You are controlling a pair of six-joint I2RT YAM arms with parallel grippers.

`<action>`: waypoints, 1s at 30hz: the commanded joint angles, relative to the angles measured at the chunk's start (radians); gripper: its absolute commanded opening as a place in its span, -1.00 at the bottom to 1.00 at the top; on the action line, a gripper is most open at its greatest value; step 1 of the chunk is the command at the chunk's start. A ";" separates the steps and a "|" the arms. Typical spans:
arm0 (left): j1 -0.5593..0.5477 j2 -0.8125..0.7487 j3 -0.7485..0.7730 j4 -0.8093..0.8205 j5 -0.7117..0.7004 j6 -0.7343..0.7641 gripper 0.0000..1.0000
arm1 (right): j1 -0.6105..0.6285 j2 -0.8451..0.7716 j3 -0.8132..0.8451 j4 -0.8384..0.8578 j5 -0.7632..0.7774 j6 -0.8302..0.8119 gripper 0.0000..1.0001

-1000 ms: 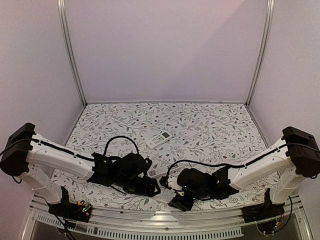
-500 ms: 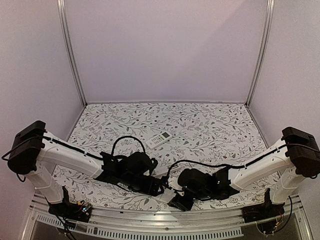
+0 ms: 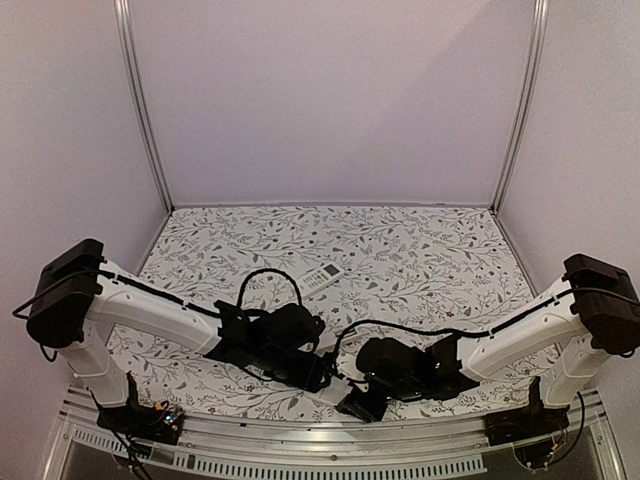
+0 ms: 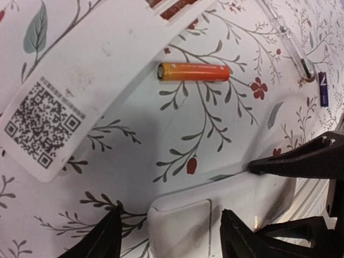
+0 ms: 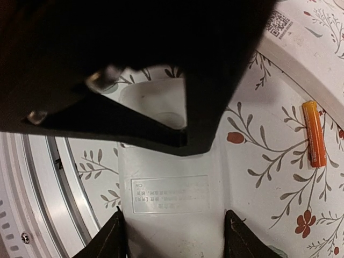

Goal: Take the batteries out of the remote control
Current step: Remove the battery cover from the remote control.

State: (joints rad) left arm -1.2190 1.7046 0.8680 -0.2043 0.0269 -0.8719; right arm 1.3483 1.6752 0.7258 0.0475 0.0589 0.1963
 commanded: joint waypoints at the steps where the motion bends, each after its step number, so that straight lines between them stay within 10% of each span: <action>1: -0.038 0.062 0.017 -0.133 -0.024 0.018 0.23 | 0.002 0.021 -0.015 0.016 0.026 0.007 -0.19; 17: -0.074 0.090 0.068 -0.251 -0.144 -0.021 0.04 | 0.002 0.009 -0.032 0.031 0.035 0.025 -0.20; 30: -0.047 -0.164 -0.076 -0.020 -0.016 -0.025 0.20 | 0.002 -0.073 -0.104 0.108 0.077 -0.005 -0.56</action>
State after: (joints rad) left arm -1.2797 1.6127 0.8261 -0.2775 -0.0425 -0.8757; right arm 1.3502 1.6505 0.6594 0.1390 0.0856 0.2127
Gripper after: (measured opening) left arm 0.585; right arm 0.552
